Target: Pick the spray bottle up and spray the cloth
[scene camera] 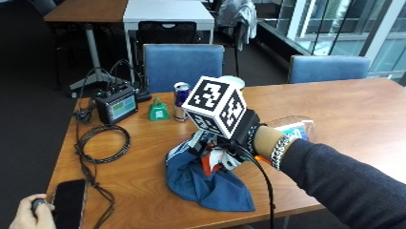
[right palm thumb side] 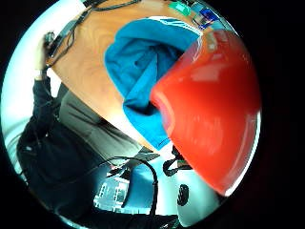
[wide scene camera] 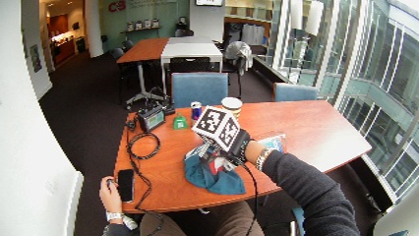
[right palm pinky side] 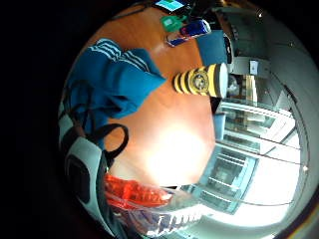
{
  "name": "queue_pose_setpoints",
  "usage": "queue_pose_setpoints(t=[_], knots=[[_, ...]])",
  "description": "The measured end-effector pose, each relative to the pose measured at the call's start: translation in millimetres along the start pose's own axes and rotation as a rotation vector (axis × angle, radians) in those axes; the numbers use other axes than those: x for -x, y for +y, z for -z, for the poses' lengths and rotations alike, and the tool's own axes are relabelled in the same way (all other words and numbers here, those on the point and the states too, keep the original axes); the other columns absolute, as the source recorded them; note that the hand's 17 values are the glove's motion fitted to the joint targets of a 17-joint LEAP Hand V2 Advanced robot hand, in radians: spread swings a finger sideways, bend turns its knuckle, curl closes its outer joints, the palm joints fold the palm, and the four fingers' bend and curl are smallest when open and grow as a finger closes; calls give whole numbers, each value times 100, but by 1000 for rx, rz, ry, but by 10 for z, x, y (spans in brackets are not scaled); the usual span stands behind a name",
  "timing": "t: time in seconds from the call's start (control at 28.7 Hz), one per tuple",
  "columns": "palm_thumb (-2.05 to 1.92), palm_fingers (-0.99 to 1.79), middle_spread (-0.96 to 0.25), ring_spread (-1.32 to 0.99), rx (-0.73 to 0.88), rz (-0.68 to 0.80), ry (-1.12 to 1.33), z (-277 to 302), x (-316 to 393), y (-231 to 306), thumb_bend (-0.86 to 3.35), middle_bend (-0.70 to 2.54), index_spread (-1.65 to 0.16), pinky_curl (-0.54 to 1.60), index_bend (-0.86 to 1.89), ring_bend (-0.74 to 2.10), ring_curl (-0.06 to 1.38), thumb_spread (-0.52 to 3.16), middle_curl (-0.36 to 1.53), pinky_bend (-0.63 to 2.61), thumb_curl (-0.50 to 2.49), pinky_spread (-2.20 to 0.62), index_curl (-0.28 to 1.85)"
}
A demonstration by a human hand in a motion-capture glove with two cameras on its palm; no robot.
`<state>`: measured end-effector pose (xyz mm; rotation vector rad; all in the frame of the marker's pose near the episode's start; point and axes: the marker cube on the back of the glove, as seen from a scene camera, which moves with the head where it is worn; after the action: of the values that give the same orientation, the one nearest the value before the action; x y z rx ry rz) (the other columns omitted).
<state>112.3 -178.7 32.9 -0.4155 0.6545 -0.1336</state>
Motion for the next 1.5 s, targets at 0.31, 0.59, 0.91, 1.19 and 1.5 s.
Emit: queue_pose_setpoints(t=[0.31,0.59,0.91,1.19,1.5], knots=[[80,140,-18,-20,-139,-47,-214,432,-110,-75,-4,56,-27,41,19,70,44,69,48,53,59,-34,50],[80,140,-18,-20,-286,-55,-454,857,-174,-209,-4,55,-27,41,19,70,44,68,48,53,60,-34,50],[80,140,-18,-20,-642,-146,-894,1284,-477,-350,-4,55,-27,42,19,70,45,68,48,53,60,-34,50],[80,140,-18,-20,-1000,-263,-1201,1395,-483,-422,-3,55,-27,42,19,70,45,68,48,53,61,-33,51],[81,139,-17,-19,-1096,-348,-1438,1121,-303,-669,-3,54,-27,41,19,70,45,69,48,54,61,-35,50]])
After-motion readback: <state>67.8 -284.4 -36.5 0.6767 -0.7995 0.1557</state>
